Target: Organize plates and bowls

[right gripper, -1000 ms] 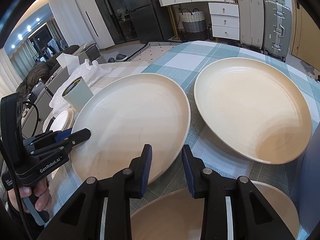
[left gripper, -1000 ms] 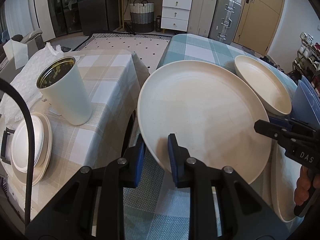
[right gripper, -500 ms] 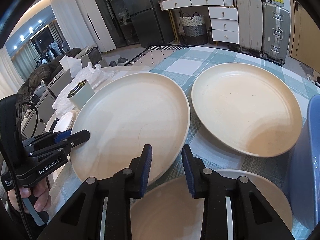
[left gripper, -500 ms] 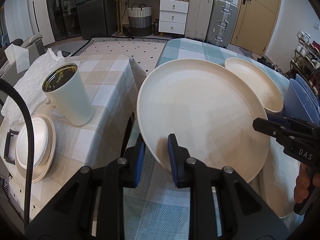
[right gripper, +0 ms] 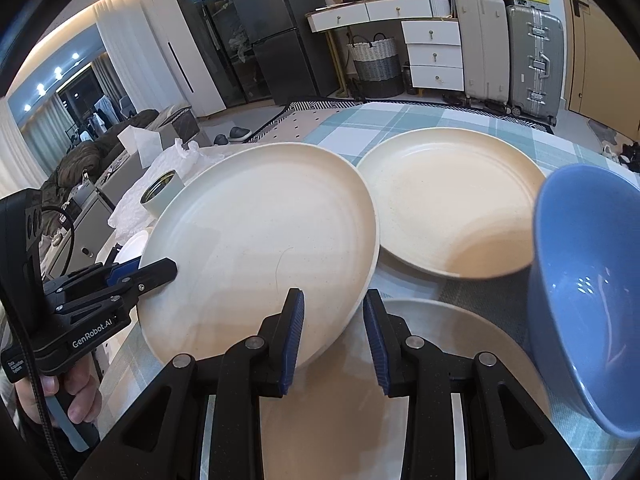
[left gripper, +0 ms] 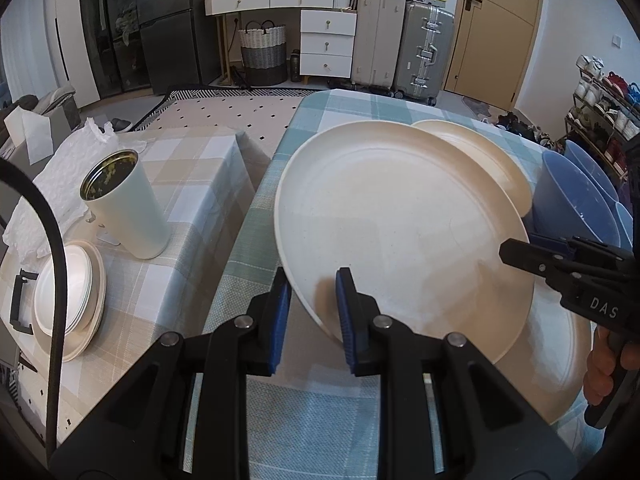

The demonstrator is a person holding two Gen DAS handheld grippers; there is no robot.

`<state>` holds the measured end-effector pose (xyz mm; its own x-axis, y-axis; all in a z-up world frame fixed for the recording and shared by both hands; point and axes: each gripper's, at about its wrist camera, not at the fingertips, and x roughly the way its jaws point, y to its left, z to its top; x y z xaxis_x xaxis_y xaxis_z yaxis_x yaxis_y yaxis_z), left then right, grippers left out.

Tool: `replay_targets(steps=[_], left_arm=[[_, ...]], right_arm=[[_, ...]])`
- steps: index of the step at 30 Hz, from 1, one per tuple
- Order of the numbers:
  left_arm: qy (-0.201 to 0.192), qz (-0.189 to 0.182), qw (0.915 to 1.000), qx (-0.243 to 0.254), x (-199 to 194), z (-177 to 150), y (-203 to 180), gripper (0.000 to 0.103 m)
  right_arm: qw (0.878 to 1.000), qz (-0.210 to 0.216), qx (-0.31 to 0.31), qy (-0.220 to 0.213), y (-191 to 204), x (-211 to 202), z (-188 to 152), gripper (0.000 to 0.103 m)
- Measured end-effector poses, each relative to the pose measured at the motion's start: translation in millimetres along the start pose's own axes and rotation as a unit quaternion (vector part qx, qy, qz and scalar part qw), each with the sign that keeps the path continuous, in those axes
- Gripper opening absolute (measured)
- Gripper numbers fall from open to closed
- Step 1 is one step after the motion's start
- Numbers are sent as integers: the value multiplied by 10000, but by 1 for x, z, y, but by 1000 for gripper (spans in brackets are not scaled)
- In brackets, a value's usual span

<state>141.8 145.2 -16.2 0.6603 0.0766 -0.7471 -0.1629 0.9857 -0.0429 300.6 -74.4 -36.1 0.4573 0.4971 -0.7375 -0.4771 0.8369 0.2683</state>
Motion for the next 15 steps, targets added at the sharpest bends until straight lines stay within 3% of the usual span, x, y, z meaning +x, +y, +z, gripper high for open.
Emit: replay_targets(steps=[15], left_arm=[[-130,-196,9992,325,-41,-20,-49,20]], right_arm=[[9996,-114,185,-183,-18,-49,-32,32]])
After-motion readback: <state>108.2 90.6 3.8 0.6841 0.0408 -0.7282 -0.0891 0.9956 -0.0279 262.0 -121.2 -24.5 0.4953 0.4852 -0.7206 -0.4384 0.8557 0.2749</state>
